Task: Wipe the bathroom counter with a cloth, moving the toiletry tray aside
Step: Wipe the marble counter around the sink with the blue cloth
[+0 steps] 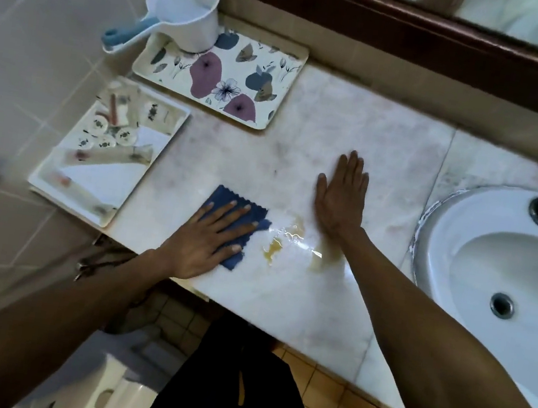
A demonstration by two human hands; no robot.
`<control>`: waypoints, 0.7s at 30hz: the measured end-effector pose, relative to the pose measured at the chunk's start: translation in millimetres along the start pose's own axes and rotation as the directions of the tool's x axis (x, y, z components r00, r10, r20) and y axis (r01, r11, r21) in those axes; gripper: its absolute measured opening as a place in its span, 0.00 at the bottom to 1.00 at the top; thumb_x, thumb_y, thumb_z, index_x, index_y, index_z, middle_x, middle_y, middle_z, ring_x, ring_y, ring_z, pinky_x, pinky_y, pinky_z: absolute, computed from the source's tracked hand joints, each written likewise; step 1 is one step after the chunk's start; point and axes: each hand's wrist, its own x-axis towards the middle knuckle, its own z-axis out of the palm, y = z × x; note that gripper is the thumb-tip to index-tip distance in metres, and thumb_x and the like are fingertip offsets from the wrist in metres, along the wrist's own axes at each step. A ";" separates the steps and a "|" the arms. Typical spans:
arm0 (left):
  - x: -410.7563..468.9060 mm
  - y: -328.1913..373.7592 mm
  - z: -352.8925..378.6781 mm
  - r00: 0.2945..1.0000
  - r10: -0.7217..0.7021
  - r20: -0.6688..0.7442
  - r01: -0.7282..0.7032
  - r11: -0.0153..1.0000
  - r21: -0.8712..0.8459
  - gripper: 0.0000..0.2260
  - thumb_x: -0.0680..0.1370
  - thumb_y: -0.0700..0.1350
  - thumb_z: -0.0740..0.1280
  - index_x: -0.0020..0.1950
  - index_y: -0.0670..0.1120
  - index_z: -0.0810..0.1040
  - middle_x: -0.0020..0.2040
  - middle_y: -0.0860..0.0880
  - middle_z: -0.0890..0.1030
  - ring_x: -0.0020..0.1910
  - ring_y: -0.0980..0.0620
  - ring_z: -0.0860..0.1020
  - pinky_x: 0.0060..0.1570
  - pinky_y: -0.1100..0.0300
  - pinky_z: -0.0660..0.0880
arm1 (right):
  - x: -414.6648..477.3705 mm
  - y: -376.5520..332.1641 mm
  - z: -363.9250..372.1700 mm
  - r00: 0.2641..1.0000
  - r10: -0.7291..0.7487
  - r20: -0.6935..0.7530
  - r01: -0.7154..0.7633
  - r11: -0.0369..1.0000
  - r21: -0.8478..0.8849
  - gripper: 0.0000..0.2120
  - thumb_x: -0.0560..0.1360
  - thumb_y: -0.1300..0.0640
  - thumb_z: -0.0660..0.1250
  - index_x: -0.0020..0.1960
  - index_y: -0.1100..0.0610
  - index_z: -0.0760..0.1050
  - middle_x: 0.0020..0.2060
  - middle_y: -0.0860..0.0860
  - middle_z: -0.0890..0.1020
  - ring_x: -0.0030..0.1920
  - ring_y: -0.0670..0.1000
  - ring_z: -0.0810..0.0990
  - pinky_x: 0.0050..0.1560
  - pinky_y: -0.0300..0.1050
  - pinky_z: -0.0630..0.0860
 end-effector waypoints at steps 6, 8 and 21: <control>98.9 7.1 -7.3 0.897 -0.427 -0.116 0.416 0.903 -0.110 0.25 0.85 0.57 0.48 0.82 0.57 0.47 0.83 0.51 0.50 0.82 0.48 0.47 0.77 0.41 0.48 | -0.3 2.3 3.6 1.000 0.007 0.006 -0.007 0.999 -0.052 0.33 0.83 0.42 0.46 0.80 0.61 0.46 0.80 0.58 0.46 0.80 0.56 0.44 0.79 0.55 0.42; 104.3 24.4 -5.1 0.883 -0.445 -0.146 0.432 0.894 -0.115 0.25 0.85 0.57 0.47 0.82 0.56 0.49 0.83 0.50 0.51 0.82 0.47 0.48 0.77 0.41 0.48 | -0.7 0.8 4.2 1.000 0.003 0.001 -0.003 0.998 -0.057 0.33 0.83 0.42 0.47 0.80 0.61 0.47 0.80 0.58 0.47 0.80 0.57 0.44 0.79 0.55 0.43; 73.1 -51.9 -15.8 0.889 -0.443 -0.116 0.439 0.896 -0.062 0.26 0.84 0.57 0.46 0.82 0.57 0.45 0.83 0.49 0.49 0.82 0.46 0.47 0.78 0.41 0.46 | 7.1 -15.4 -4.6 0.999 0.027 0.035 -0.024 0.996 -0.087 0.31 0.83 0.47 0.51 0.79 0.64 0.53 0.79 0.63 0.51 0.80 0.61 0.48 0.79 0.55 0.47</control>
